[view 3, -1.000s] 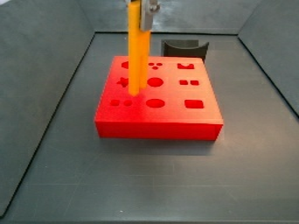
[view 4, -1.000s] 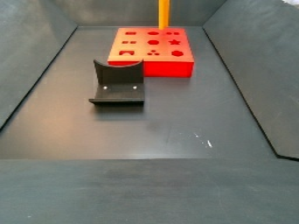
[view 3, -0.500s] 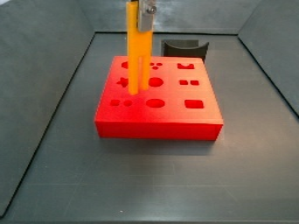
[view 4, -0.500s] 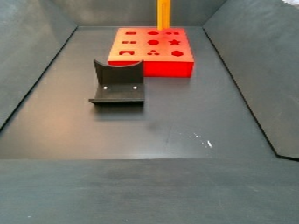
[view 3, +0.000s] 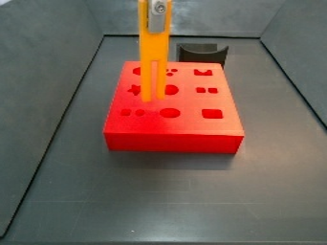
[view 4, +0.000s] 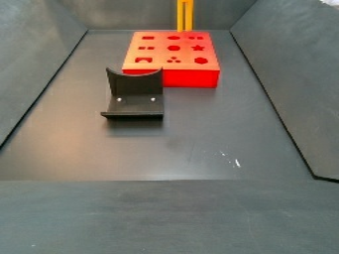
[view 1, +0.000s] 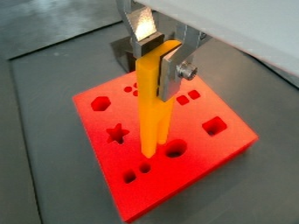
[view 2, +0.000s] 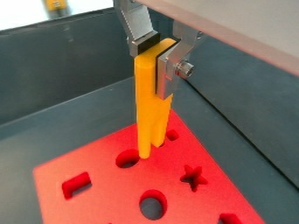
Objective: Insert the square-circle object.
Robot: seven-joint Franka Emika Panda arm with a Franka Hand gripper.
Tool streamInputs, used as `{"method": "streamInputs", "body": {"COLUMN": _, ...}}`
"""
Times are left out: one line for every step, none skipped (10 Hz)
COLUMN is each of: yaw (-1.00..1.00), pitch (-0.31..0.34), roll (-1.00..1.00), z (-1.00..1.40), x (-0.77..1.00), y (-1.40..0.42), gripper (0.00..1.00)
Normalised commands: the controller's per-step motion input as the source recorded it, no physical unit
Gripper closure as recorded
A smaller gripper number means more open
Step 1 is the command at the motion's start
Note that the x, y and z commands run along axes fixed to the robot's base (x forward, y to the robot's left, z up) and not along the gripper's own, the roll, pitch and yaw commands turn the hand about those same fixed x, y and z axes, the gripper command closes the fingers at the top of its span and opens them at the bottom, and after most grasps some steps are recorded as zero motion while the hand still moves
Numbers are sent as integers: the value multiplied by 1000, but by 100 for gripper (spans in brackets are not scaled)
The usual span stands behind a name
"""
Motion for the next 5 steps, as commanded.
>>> {"method": "streamInputs", "body": {"yaw": -780, "pitch": -197, "roll": -94, "z": -14, "x": -254, "y": 0, "gripper": 100}}
{"method": "streamInputs", "body": {"yaw": -783, "pitch": -181, "roll": -107, "z": -49, "x": -277, "y": 0, "gripper": 100}}
{"method": "streamInputs", "body": {"yaw": -671, "pitch": -190, "roll": -121, "z": -57, "x": -409, "y": 29, "gripper": 100}}
{"method": "streamInputs", "body": {"yaw": -394, "pitch": -66, "roll": -13, "z": -149, "x": -114, "y": 0, "gripper": 100}}
{"method": "streamInputs", "body": {"yaw": -246, "pitch": -31, "roll": 0, "z": -314, "x": -17, "y": 0, "gripper": 100}}
